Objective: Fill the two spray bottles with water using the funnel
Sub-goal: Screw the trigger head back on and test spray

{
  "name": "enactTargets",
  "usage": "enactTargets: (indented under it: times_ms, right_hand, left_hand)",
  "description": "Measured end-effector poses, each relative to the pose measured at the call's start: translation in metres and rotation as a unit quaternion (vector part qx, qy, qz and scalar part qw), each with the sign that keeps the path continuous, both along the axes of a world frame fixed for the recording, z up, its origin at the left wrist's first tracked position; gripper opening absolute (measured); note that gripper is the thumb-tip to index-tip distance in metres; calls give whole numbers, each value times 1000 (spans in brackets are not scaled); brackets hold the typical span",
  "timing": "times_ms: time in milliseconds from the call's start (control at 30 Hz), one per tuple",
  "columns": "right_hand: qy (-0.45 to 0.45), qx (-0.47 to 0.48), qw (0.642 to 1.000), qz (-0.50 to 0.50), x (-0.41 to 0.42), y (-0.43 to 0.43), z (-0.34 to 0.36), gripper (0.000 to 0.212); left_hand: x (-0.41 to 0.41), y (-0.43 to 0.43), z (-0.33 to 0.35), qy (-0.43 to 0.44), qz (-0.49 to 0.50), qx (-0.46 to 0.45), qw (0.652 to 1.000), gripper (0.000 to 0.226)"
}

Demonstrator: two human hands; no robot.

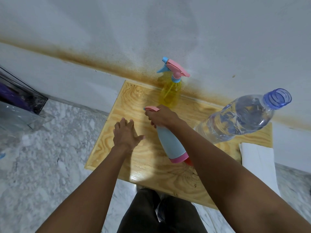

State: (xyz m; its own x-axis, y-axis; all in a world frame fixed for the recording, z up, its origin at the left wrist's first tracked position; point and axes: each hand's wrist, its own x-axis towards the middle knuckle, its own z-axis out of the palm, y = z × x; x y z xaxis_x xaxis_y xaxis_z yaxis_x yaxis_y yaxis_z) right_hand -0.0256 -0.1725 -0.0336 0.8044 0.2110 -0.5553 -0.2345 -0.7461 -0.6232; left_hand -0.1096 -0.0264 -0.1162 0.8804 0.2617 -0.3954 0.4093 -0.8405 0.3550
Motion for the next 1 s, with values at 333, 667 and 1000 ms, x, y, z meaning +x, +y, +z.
enactTargets:
  times_ms: [333, 667, 1000]
  right_hand:
    - [-112, 237, 964, -47, -18, -14, 0, 25]
    - [-76, 155, 984, -49, -26, -19, 4, 31]
    - [-9, 80, 995, -56, -27, -18, 5, 36]
  left_hand:
    - [0, 0, 0, -1, -7, 10, 1000, 91]
    - [0, -1, 3, 5, -6, 8, 1000, 91]
    - [1, 0, 3, 6, -14, 6, 1000, 93]
